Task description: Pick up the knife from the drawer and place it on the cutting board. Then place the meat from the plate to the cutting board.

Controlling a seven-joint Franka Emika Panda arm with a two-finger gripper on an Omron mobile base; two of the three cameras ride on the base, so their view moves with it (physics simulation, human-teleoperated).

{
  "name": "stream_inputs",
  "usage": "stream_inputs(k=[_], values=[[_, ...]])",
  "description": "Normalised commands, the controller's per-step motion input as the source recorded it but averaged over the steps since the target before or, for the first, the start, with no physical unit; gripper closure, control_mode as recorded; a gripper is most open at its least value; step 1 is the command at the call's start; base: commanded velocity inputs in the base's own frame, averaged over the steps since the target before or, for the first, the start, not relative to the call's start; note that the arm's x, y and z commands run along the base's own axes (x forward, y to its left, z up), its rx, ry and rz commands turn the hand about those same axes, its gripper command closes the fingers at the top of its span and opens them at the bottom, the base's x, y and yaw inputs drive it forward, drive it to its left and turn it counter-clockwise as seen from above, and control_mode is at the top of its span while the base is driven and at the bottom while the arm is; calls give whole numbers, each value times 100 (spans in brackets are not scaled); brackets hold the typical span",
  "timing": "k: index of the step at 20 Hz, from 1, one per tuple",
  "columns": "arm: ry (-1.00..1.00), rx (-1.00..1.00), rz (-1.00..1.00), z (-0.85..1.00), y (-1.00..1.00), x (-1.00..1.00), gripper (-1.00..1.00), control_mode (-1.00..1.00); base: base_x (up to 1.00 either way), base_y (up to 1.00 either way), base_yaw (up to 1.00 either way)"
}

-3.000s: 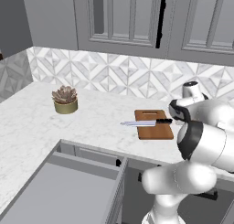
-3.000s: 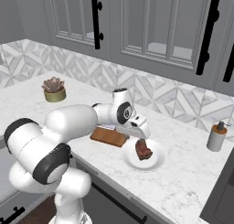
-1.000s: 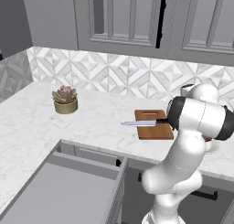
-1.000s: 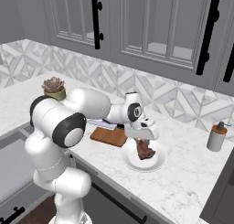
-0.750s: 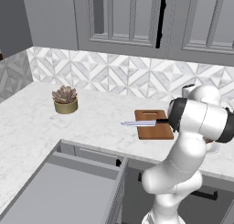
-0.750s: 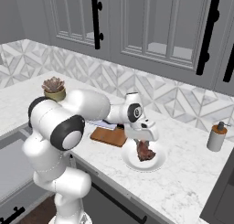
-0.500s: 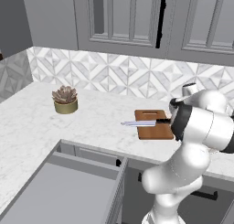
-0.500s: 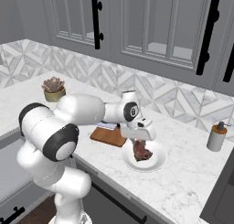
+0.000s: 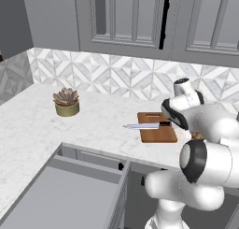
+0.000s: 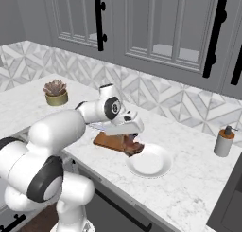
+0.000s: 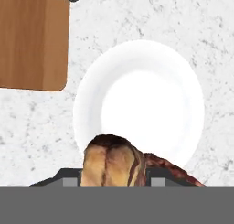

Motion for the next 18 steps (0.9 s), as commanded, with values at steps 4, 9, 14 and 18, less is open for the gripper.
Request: stream_inputs(k=[4, 9, 14, 18], values=[[0, 0, 47, 26, 73, 1, 100, -100, 0, 0, 0], [0, 0, 37, 1, 74, 15, 100, -100, 0, 0, 0], [0, -3, 13, 0, 48, 45, 100, -100, 0, 0, 0], [0, -8, 0, -13, 11, 60, 100, -100, 0, 0, 0]])
